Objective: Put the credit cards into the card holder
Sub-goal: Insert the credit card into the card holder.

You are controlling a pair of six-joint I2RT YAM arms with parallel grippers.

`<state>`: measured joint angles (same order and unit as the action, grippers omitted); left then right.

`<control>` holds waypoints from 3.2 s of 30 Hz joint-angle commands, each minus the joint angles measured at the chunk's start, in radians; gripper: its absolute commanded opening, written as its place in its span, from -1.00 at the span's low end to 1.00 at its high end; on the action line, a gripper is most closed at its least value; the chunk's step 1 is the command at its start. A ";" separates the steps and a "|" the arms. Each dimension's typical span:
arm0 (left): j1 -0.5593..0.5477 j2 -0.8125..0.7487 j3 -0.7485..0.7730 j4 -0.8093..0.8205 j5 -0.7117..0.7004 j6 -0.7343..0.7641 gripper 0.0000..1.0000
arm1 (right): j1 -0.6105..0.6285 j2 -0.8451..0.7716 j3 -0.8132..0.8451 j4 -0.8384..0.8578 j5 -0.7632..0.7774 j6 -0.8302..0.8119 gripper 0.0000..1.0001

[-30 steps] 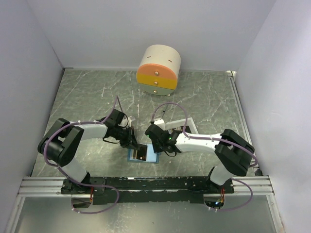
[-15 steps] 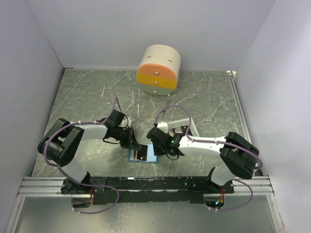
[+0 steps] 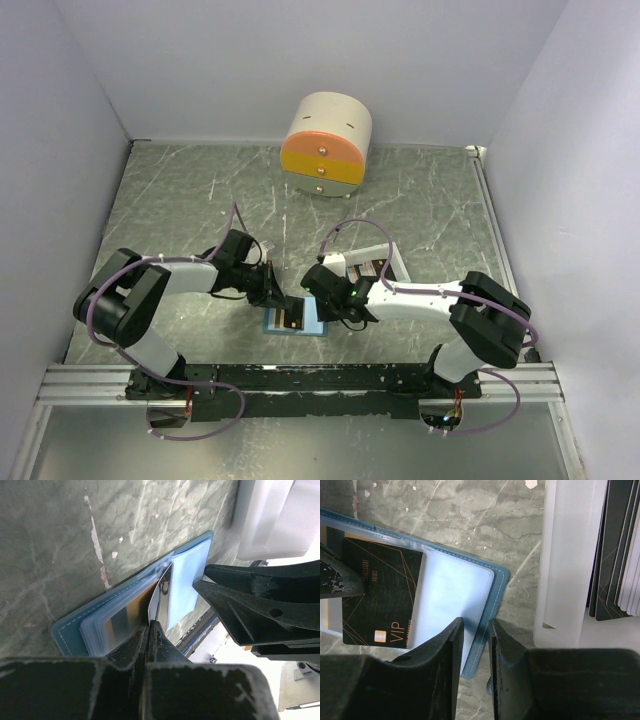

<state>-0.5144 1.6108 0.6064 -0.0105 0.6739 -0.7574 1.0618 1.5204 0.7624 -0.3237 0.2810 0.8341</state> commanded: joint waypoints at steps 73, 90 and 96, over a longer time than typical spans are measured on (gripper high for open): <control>-0.124 -0.200 -0.031 -0.139 -0.271 -0.086 0.14 | 0.030 0.041 -0.007 0.071 -0.057 0.023 -0.58; -0.152 -0.188 -0.045 -0.050 -0.231 -0.142 0.05 | 0.032 0.051 0.003 0.072 -0.057 0.025 -0.59; -0.170 -0.176 -0.045 -0.026 -0.233 -0.159 0.04 | 0.033 0.050 -0.002 0.076 -0.056 0.030 -0.60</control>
<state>-0.6678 1.4166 0.5701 -0.0868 0.4217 -0.8982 1.0832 1.5482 0.7670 -0.2512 0.2321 0.8501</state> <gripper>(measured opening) 0.524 0.206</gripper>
